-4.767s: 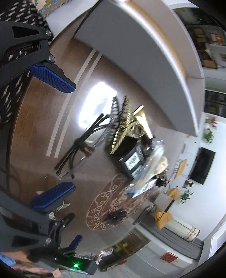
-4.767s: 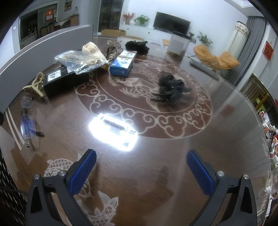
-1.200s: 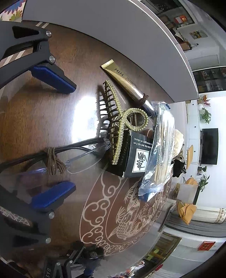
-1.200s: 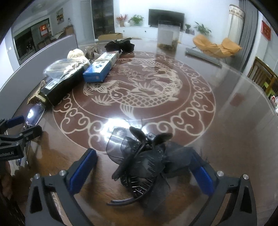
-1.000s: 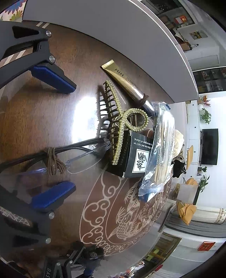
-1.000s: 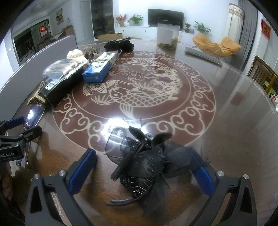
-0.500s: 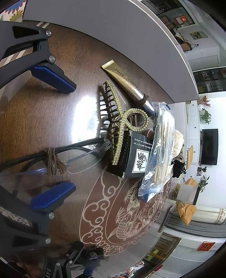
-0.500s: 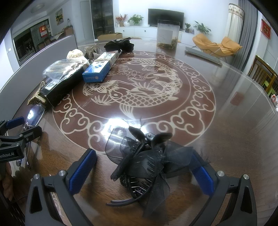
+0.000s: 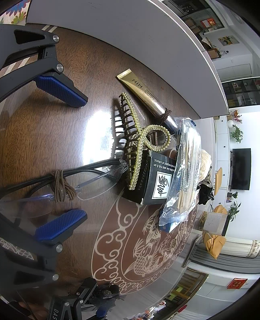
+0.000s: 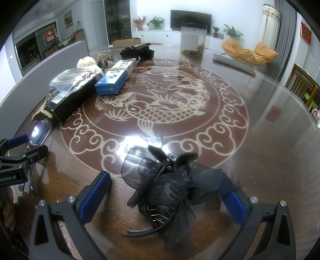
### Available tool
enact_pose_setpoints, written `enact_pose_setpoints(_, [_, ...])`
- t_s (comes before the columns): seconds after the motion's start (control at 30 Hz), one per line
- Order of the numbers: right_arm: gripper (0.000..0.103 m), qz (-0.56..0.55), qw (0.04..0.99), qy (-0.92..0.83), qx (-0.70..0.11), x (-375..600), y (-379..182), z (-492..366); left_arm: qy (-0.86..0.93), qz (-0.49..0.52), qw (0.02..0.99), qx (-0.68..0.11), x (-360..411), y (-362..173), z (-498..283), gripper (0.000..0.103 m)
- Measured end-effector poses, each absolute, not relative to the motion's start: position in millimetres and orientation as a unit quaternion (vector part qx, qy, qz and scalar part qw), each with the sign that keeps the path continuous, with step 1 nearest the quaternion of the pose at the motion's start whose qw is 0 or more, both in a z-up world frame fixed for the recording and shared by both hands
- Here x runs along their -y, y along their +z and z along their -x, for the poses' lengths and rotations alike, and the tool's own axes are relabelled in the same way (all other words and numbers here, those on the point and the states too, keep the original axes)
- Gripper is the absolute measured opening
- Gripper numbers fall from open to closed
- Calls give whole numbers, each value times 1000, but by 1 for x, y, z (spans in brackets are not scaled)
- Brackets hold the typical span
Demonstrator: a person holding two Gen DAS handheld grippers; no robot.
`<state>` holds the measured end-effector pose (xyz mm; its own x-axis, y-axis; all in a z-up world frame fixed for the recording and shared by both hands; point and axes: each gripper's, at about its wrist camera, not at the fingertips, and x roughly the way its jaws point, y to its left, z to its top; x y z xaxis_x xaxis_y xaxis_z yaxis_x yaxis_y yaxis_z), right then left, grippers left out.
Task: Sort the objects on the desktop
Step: 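Grasp the black mesh hair bow with the right tool while the left tool hovers over the eyeglasses, then close the left tool on the eyeglasses and lift them while the right tool lifts the bow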
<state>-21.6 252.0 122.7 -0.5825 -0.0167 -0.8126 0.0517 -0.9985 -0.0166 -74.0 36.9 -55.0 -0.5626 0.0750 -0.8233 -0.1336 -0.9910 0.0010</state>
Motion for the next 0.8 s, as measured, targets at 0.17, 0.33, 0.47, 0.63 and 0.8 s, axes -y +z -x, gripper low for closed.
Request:
enact_pose_setpoints(0.17, [103, -457, 19, -889, -19, -252, 123, 22, 883, 464, 59, -32, -37, -55, 74, 103])
enact_pose_setpoints(0.33, [103, -457, 19, -889, -19, -252, 123, 22, 883, 464, 59, -32, -37, -55, 74, 103])
enact_pose_setpoints(0.47, [103, -457, 19, -889, -19, -252, 123, 22, 884, 464, 58, -32, -37, -55, 74, 103])
enact_pose_setpoints(0.63, [103, -457, 19, -889, -19, -252, 122, 22, 884, 464, 58, -32, -37, -55, 74, 103])
enact_pose_setpoints(0.8, [103, -457, 19, -889, -19, -252, 122, 22, 874, 481, 59, -32, -31, -55, 74, 103])
